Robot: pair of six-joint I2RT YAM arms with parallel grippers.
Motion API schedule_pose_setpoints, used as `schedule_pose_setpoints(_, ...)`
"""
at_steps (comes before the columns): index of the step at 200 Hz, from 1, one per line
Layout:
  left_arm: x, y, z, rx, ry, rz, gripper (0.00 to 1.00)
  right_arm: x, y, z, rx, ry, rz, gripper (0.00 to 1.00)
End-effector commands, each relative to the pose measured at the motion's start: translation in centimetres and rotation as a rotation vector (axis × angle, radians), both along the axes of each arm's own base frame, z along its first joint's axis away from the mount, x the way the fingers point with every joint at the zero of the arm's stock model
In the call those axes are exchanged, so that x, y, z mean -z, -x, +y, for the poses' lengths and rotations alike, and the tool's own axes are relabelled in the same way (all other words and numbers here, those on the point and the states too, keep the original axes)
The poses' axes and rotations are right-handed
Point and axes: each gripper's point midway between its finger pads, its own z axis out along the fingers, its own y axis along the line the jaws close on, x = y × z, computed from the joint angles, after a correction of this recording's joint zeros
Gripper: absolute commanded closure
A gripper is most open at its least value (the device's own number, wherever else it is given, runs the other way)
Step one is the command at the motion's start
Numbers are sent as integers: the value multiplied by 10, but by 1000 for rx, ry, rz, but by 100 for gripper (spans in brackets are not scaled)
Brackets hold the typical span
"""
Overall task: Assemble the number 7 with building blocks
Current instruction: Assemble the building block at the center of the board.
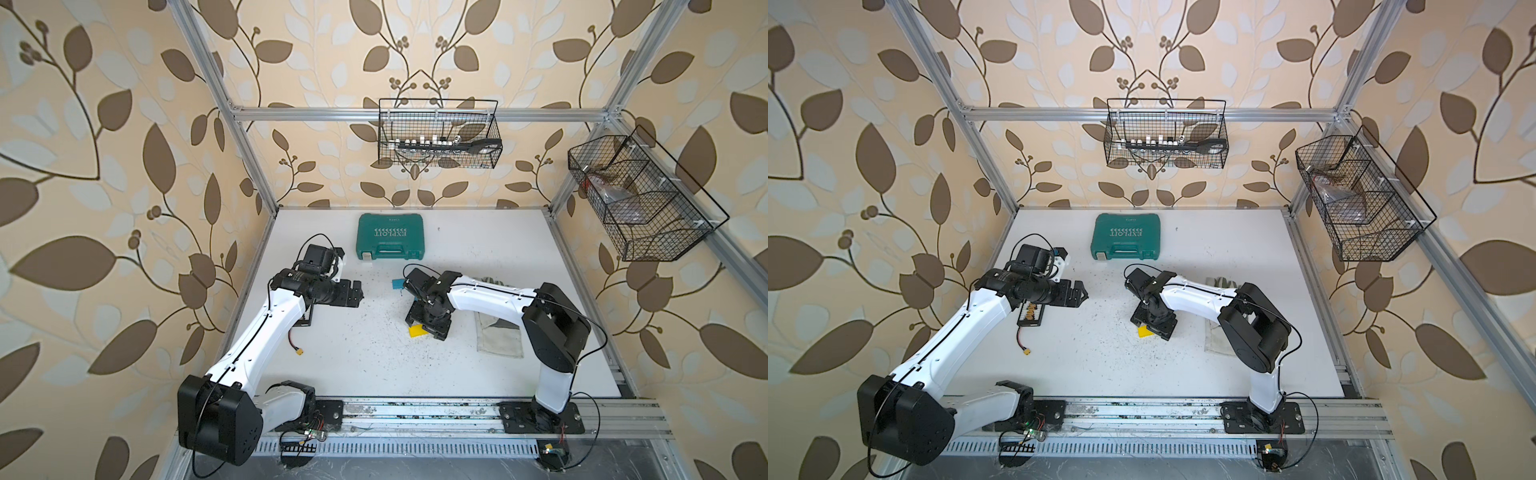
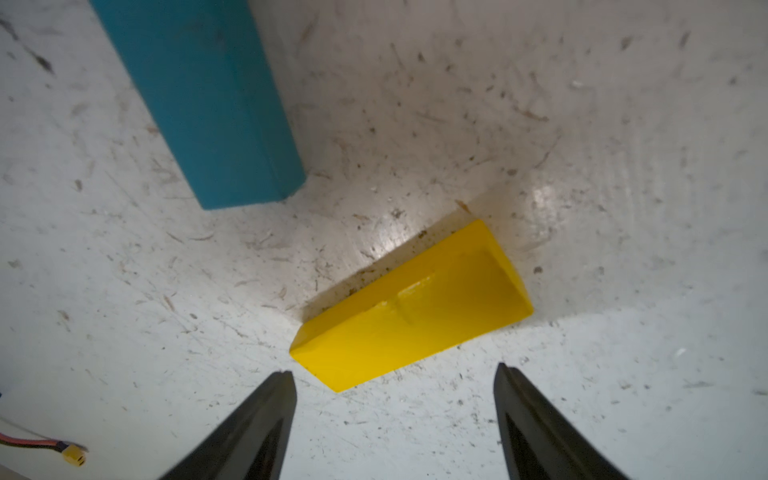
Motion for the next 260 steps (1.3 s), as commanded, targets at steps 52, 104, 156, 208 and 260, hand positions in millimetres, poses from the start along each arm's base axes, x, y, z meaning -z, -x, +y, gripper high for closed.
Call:
schedule_pose_setpoints(52,0,11,-3,14,29,-4,1,27,-6,-17,-4,127,14,36)
schedule_pose_setpoints(104,4,12,-5,9,43,-4,1,36,7,-31,-29,165,35,51)
schedule_pose_setpoints(156,1,13,-5,-22,66,-5,1,43,23,-44,-43,184,68,48)
schedule_pose_setpoints(208,-3,27,-4,-78,122,-4,4,1,15,-46,-62,170,-29,35)
schedule_pose_setpoints(260,-26,36,0,-77,128,-39,6,2,6,-40,-50,165,-45,35)
